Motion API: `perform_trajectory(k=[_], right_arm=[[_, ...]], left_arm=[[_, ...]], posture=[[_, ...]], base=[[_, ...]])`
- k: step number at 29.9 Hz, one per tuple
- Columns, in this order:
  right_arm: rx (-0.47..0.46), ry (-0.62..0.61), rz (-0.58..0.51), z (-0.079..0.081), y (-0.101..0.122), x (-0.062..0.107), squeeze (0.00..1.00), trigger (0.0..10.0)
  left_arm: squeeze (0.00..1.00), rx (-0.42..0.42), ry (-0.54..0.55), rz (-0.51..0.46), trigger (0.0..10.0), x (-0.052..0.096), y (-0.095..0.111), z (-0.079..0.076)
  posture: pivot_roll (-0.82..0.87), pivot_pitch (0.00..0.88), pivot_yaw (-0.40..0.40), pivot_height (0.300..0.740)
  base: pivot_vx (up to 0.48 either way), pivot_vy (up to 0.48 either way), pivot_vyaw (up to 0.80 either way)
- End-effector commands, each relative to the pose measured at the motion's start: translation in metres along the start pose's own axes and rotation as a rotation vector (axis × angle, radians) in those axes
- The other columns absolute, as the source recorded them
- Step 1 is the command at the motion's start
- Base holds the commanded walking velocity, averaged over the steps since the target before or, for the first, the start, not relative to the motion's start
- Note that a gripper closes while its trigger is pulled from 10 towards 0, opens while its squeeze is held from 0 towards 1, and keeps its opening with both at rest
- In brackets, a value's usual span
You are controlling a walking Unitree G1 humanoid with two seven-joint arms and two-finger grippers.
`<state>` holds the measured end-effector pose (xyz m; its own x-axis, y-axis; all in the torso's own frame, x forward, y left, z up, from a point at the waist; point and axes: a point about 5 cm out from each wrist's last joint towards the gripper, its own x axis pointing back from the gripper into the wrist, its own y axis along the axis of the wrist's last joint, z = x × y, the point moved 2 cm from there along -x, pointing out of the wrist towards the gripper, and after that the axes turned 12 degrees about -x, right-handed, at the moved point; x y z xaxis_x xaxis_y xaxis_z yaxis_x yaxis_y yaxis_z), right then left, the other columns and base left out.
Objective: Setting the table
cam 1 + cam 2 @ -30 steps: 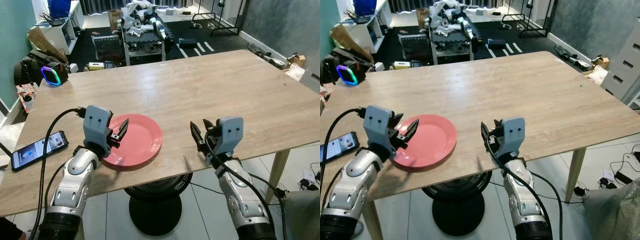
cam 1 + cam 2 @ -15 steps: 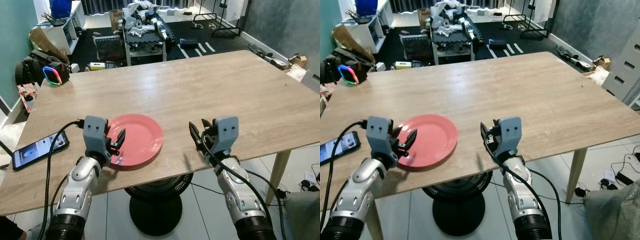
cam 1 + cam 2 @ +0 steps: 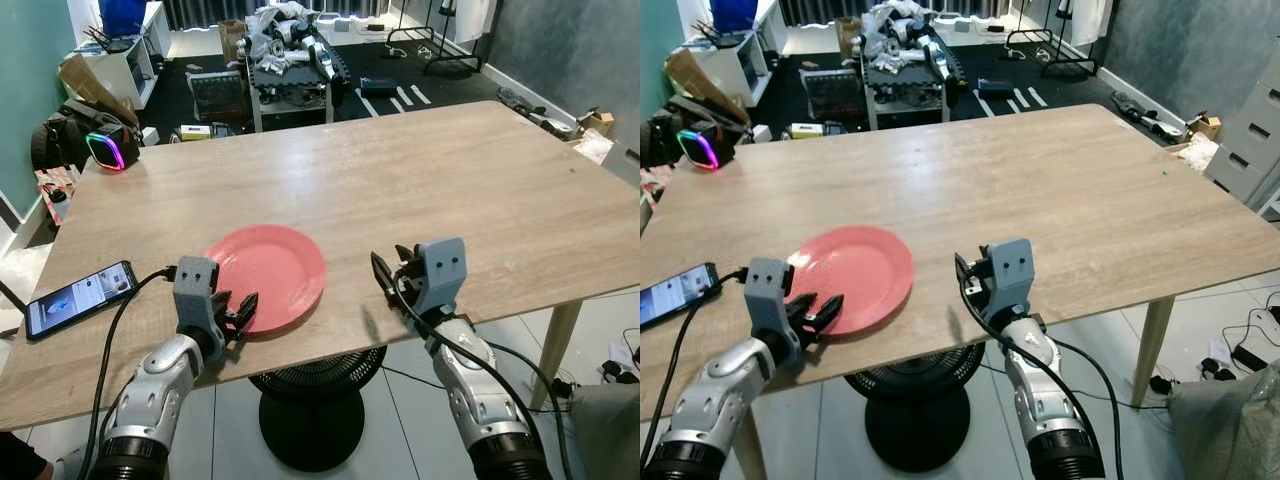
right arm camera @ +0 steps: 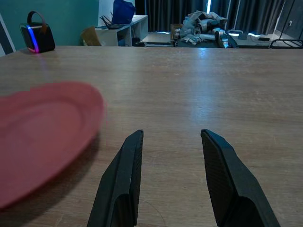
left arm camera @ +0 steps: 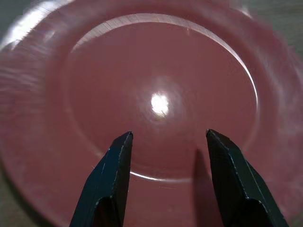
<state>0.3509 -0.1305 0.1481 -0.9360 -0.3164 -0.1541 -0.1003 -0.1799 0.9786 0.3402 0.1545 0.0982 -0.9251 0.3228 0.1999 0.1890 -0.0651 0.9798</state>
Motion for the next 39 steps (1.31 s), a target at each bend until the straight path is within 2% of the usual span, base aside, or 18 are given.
perform_trajectory(k=[1,8,10,15,18,32,36,39], right_arm=[[0.003,0.009,-0.010,0.001,0.002,-0.001,0.00,10.0],[-0.005,0.037,-0.008,0.008,0.004,-0.004,0.00,10.0],[-0.072,0.089,0.026,0.017,0.000,-0.004,0.00,10.0],[-0.133,0.151,0.105,0.029,-0.012,-0.003,0.00,10.0],[-0.154,0.161,0.105,0.034,-0.013,-0.004,0.00,10.0],[-0.123,0.137,0.066,0.027,-0.002,-0.006,0.00,10.0],[-0.121,0.132,0.060,0.026,-0.001,-0.007,0.00,10.0],[-0.122,0.129,0.056,0.025,0.000,-0.006,0.00,10.0]], left_arm=[[0.00,0.022,-0.014,0.070,10.0,0.002,-0.015,0.000],[0.00,0.050,-0.069,0.100,10.0,0.004,-0.021,-0.010],[0.00,0.066,-0.111,0.114,10.0,0.004,-0.022,-0.016],[0.00,0.098,-0.149,0.113,10.0,0.004,-0.022,-0.022],[0.00,0.117,-0.183,0.112,10.0,0.004,-0.020,-0.027],[0.00,0.124,-0.199,0.077,10.0,-0.004,-0.005,-0.028],[0.00,0.120,-0.186,0.025,10.0,-0.005,0.005,-0.026],[0.00,0.040,-0.155,-0.091,10.0,-0.006,0.027,-0.020]], posture=[[-0.02,0.000,0.092,0.740],[-0.02,0.000,0.091,0.740],[-0.02,0.000,0.092,0.740],[-0.02,0.000,0.094,0.740],[-0.02,0.000,0.095,0.740],[-0.02,0.000,0.098,0.740],[-0.03,0.000,0.099,0.740],[-0.02,0.000,0.098,0.740]], base=[[0.000,0.000,0.00],[0.000,0.000,0.00],[0.000,0.000,0.00],[0.000,0.000,0.00],[0.000,0.000,0.00],[0.000,0.000,0.00],[0.000,0.000,0.00],[0.000,0.000,0.00]])
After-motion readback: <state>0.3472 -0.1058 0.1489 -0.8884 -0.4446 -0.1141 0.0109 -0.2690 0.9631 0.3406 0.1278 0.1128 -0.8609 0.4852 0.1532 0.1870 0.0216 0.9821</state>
